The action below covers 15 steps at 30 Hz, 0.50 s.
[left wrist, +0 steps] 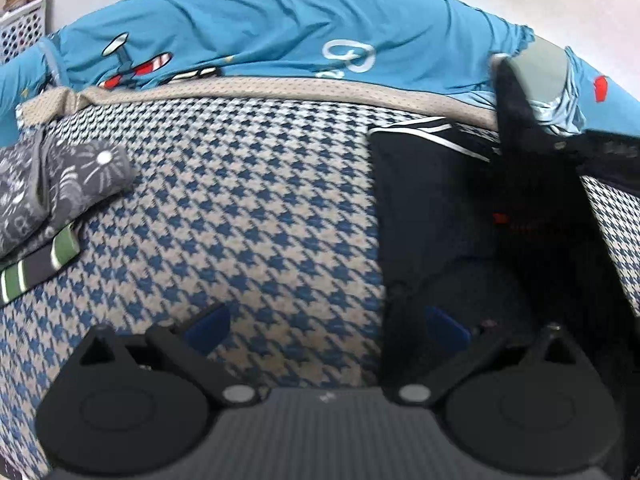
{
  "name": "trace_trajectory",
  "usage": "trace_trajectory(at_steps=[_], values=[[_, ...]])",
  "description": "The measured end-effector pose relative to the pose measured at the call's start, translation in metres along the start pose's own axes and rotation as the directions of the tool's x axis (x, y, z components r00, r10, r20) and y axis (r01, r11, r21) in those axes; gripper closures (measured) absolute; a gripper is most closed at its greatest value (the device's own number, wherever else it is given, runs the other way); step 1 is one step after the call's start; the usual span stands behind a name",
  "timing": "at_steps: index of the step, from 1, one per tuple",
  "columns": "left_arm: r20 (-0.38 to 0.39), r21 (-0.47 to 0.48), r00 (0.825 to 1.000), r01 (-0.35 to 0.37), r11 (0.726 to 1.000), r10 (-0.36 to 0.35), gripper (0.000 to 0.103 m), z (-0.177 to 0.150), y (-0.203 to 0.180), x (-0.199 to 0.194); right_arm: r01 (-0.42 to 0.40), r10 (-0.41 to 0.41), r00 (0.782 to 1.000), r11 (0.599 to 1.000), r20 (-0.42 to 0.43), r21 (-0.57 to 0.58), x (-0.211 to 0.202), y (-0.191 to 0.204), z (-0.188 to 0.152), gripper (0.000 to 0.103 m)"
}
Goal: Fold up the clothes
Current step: 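Lift the shirt side with the right gripper and fold it lengthwise over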
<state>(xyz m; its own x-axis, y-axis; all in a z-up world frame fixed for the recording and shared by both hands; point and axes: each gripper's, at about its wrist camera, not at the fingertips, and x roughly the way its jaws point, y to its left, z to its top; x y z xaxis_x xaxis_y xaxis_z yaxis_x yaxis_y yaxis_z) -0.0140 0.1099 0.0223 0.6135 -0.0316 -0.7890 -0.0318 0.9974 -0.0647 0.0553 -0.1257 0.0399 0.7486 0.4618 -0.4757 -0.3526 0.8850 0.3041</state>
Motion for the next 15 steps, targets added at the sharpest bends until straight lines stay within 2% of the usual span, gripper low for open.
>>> trace_trajectory(at_steps=[4,9,15], values=[[-0.006,-0.023,1.0,-0.005,1.0,0.005,0.0,-0.003,0.014,-0.002,-0.03,0.025,0.998,0.997,-0.066,-0.072,0.037,0.029,-0.022,0.092],[-0.011,-0.036,1.0,-0.018,0.999,0.017,0.0,-0.006,0.029,-0.004,-0.033,0.022,0.994,0.995,-0.109,-0.095,0.064,0.046,-0.036,0.092],[-0.011,-0.071,1.0,-0.011,0.997,0.011,0.0,-0.007,0.043,-0.006,-0.034,0.022,0.99,0.996,-0.143,-0.085,0.075,0.043,-0.042,0.089]])
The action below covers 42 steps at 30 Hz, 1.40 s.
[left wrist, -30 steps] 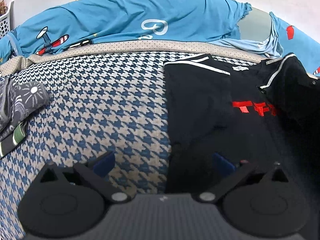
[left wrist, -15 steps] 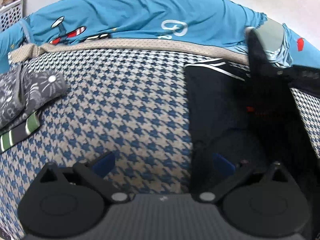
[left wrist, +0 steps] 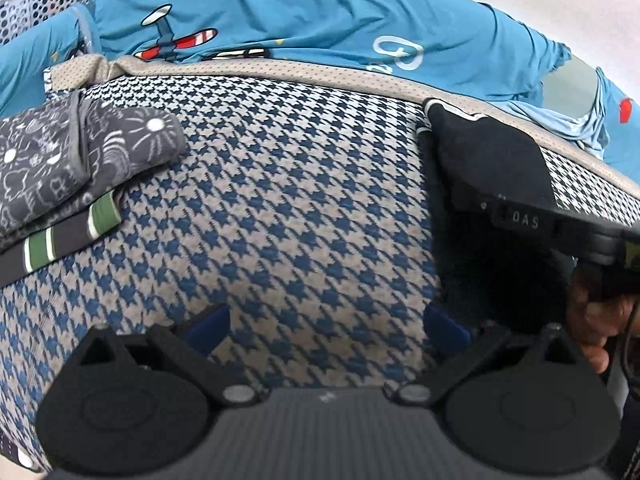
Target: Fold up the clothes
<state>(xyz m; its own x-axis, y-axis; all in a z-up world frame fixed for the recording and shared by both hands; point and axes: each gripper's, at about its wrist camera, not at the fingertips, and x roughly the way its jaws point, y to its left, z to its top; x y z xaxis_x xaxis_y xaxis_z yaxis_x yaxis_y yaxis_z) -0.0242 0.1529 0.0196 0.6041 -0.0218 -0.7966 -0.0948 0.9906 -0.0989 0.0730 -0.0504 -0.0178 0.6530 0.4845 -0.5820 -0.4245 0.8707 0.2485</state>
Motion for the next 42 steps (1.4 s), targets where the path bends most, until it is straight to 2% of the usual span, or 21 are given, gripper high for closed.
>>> trace_trajectory(at_steps=[1,5,6,9,18,22,33,42], values=[[0.002,-0.005,1.0,0.0,1.0,0.0,0.0,0.0,0.001,0.0,-0.003,0.003,1.0,1.0,-0.001,-0.008,0.0,0.0,-0.001,0.088],[0.002,-0.003,1.0,0.003,1.0,-0.003,0.0,0.002,-0.002,0.0,-0.021,0.02,1.0,0.998,-0.007,-0.06,-0.001,0.007,-0.002,0.065],[0.003,0.004,1.0,0.003,1.0,-0.003,0.0,0.002,-0.003,0.001,-0.02,0.02,1.0,0.997,-0.007,-0.077,-0.002,0.01,-0.002,0.063],[0.009,0.026,1.0,-0.002,1.0,0.001,0.0,0.002,-0.009,0.0,-0.013,0.014,1.0,0.996,0.009,-0.093,-0.013,0.014,-0.001,0.063],[0.027,0.105,1.0,-0.002,0.994,0.0,0.0,-0.002,-0.03,0.001,0.015,-0.014,0.998,1.0,0.057,-0.02,-0.065,-0.001,0.001,0.063],[0.029,0.13,1.0,0.0,0.991,-0.003,0.0,-0.007,-0.036,0.001,0.048,-0.05,0.998,0.998,0.041,0.041,-0.091,-0.018,-0.007,0.063],[0.038,0.228,0.998,0.036,0.973,-0.046,0.0,-0.032,-0.05,-0.01,0.139,-0.14,0.99,0.989,0.009,0.051,-0.152,-0.043,-0.041,0.063],[0.033,0.296,0.999,0.014,0.955,-0.025,0.0,-0.052,-0.052,-0.015,0.192,-0.19,0.981,0.979,-0.022,0.064,-0.19,-0.054,-0.067,0.061]])
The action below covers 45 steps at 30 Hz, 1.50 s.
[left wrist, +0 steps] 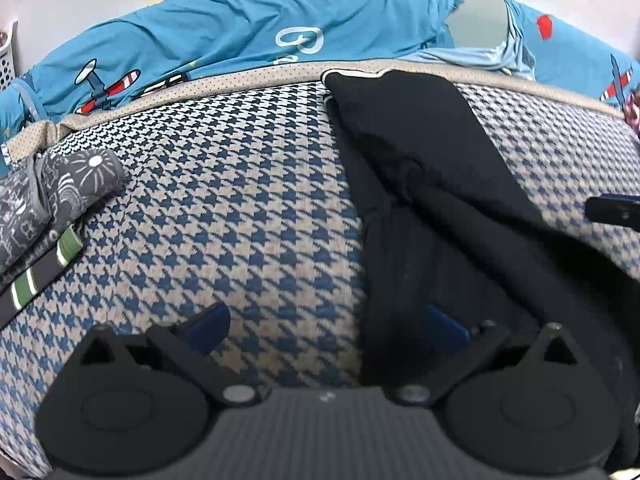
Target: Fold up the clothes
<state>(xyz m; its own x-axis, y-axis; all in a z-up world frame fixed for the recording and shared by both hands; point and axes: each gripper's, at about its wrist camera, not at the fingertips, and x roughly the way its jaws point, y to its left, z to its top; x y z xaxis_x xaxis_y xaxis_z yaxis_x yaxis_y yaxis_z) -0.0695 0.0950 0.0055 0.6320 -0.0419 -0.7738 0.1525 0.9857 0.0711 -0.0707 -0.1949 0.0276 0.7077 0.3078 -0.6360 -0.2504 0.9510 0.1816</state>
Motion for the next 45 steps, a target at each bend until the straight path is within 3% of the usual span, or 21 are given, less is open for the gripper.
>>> trace_trajectory(at_steps=[10,18,26,28,30,36,40,45], values=[[-0.034,0.013,0.999,-0.01,1.0,0.011,0.0,-0.013,0.006,-0.002,0.08,-0.081,0.995,0.997,-0.06,-0.022,-0.029,-0.018,-0.035,0.058],[-0.051,0.038,0.999,0.007,0.999,-0.005,0.0,-0.019,-0.001,-0.004,0.175,-0.171,0.978,0.984,-0.122,0.025,-0.042,-0.034,-0.062,0.057],[-0.067,0.061,0.998,0.008,0.998,-0.003,0.0,-0.02,-0.007,0.0,0.203,-0.203,0.974,0.979,-0.102,-0.009,-0.038,-0.029,-0.072,0.052],[-0.077,0.067,0.997,0.003,0.998,0.002,0.0,-0.02,-0.007,0.002,0.2,-0.202,0.975,0.979,-0.095,-0.03,-0.037,-0.024,-0.073,0.059],[-0.09,0.077,0.996,-0.006,0.997,0.013,0.0,-0.022,-0.008,0.005,0.182,-0.186,0.978,0.982,-0.09,-0.053,-0.036,-0.019,-0.073,0.074],[-0.116,0.062,0.993,-0.001,0.998,0.009,0.0,-0.025,-0.005,0.011,0.179,-0.185,0.98,0.98,-0.074,-0.081,-0.034,-0.014,-0.074,0.096],[-0.129,0.023,0.992,0.007,1.0,-0.004,0.0,-0.027,0.002,0.012,0.172,-0.176,0.983,0.983,-0.057,-0.069,-0.039,-0.011,-0.074,0.096],[-0.122,0.033,0.992,-0.027,0.999,0.031,0.0,-0.03,0.007,0.006,0.067,-0.066,0.998,0.998,0.022,-0.014,-0.059,-0.005,-0.068,0.096]])
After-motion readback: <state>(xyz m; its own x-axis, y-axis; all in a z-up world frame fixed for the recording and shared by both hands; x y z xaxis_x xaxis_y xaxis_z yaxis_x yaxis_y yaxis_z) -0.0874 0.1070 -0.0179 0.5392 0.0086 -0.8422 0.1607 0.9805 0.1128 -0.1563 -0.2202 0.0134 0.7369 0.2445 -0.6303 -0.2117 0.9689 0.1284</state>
